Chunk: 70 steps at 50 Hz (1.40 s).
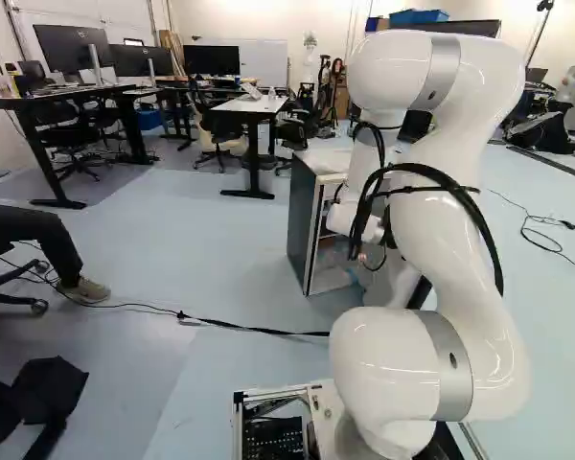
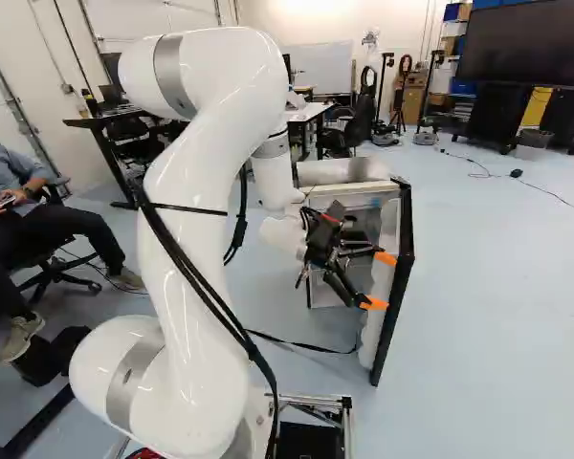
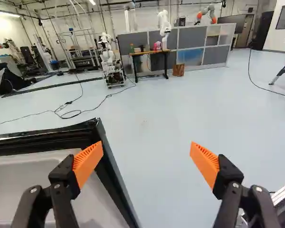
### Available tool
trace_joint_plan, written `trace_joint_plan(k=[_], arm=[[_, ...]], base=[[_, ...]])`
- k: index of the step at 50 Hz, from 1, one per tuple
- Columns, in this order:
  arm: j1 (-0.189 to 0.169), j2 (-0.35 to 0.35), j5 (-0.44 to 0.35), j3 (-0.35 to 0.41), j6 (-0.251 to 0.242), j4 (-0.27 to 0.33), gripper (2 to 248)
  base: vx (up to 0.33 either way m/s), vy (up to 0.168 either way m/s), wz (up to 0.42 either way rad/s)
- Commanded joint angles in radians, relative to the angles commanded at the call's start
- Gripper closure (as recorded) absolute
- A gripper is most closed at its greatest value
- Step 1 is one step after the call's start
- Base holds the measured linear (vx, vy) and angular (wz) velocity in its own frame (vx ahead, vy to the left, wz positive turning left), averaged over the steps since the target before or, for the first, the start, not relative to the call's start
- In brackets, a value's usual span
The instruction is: Open the fridge door
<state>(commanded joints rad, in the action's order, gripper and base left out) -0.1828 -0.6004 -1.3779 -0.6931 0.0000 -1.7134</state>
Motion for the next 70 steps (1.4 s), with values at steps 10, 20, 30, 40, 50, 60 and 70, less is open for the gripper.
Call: trace_joint_plan(k=[10, 20, 30, 40, 50, 60, 70], arm=[[0.049, 0.024, 0.000, 0.067, 0.000, 0.000, 3], [0.109, 0.046, 0.000, 0.133, 0.000, 0.000, 3], [0.178, 0.063, 0.000, 0.190, 0.000, 0.003, 3], [0.247, 0.069, -0.004, 0.216, 0.000, 0.017, 3], [0.305, 0.069, -0.009, 0.216, 0.000, 0.033, 3], [0.344, 0.064, -0.014, 0.196, 0.000, 0.048, 3], [0.347, 0.049, -0.020, 0.149, 0.000, 0.058, 3]], base=[[0.000, 0.000, 0.000], [0.000, 0.000, 0.000], [0.000, 0.000, 0.000], [0.000, 0.000, 0.000], [0.000, 0.000, 0.000], [0.000, 0.000, 0.000], [0.000, 0.000, 0.000]])
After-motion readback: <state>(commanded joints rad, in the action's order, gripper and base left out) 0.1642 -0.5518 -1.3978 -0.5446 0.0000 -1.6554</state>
